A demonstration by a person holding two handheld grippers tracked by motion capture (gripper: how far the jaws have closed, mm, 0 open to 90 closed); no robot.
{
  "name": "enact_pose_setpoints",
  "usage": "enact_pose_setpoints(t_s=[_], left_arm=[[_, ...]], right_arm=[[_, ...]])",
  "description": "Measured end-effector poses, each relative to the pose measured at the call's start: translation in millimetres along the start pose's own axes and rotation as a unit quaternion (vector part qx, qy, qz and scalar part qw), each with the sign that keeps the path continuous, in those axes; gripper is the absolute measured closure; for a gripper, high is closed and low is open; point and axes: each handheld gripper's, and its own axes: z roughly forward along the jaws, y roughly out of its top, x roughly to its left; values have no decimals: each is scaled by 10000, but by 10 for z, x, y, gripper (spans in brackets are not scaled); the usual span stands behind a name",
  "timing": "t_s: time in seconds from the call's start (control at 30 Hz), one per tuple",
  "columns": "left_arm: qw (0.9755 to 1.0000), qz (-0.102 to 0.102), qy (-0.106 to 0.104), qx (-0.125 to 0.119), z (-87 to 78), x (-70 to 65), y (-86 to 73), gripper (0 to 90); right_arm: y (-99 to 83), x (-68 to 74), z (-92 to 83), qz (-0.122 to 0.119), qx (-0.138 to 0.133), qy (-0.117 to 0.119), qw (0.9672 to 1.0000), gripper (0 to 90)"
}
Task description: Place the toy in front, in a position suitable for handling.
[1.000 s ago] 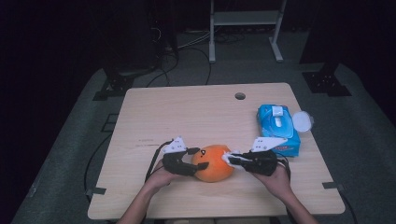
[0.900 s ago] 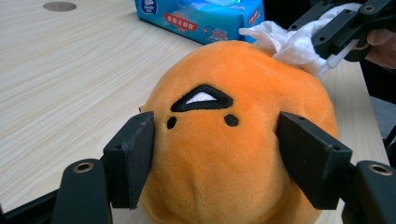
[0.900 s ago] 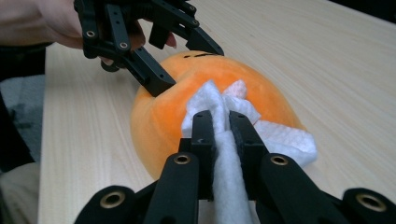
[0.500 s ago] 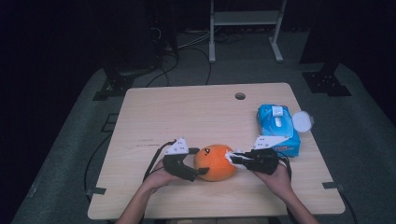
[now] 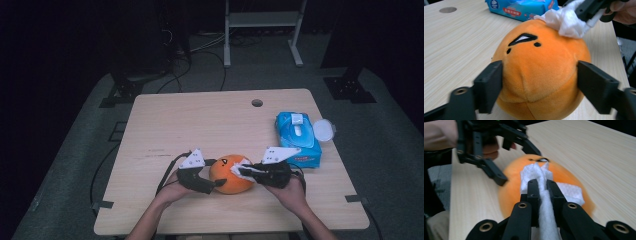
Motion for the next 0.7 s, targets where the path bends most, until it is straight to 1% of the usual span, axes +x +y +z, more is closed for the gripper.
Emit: enact_pose_setpoints(t_s=[0.07, 0.1, 0.13, 0.17, 0.2, 0.27, 0.33, 0.37, 0.4, 0.43, 0.5, 0.53, 0.57, 0.6, 0.63, 0.7], left_arm=[[9999, -143, 24, 59, 15, 15, -6, 135], [9997, -230, -4, 67, 23, 26, -13, 117], [9995, -312, -46, 86, 27, 32, -16, 118], [9994, -317, -86, 95, 28, 34, -18, 132], [9995, -279, -104, 88, 28, 27, -17, 170], [9998, -150, -80, 57, 21, 7, 2, 231], [9999, 85, -79, 37, 26, -26, 25, 267], [9998, 194, -79, 13, 31, -47, 34, 288], [9995, 300, -97, 9, 36, -67, 41, 300], [9992, 374, -99, 19, 38, -86, 46, 306], [9992, 386, -90, 17, 36, -99, 49, 306], [9993, 363, -90, 9, 34, -94, 43, 305], [9994, 331, -93, 2, 31, -85, 35, 300], [9996, 273, -77, 4, 29, -72, 29, 281], [9998, 174, -53, 12, 27, -59, 28, 248], [10000, -25, 1, 3, 24, -25, 28, 180]], right_arm=[[-42, -66, -40, 108, 23, -82, 9999, 819], [-58, -85, -51, 120, 32, -107, 9999, 819], [-68, -90, -58, 154, 44, -111, 9998, 819], [-69, -85, -60, 154, 47, -109, 9998, 819], [-62, -69, -55, 135, 53, -111, 9998, 819], [-37, -13, -28, 69, 48, -38, 10000, 819], [1, 75, 18, -15, 27, 108, 9999, 819], [27, 129, 43, -103, 40, 159, 9998, 818], [54, 176, 64, -230, 41, 171, 9996, 819], [78, 213, 75, -290, 49, 177, 9994, 819], [108, 230, 73, -391, 58, 92, 9992, 819], [109, 209, 63, -392, 34, 51, 9992, 820], [103, 179, 48, -343, 18, -6, 9994, 820], [94, 144, 29, -320, 30, -111, 9994, 820], [82, 108, 12, -292, 44, -189, 9994, 820], [50, 44, -15, -188, 84, -267, 9994, 821]])
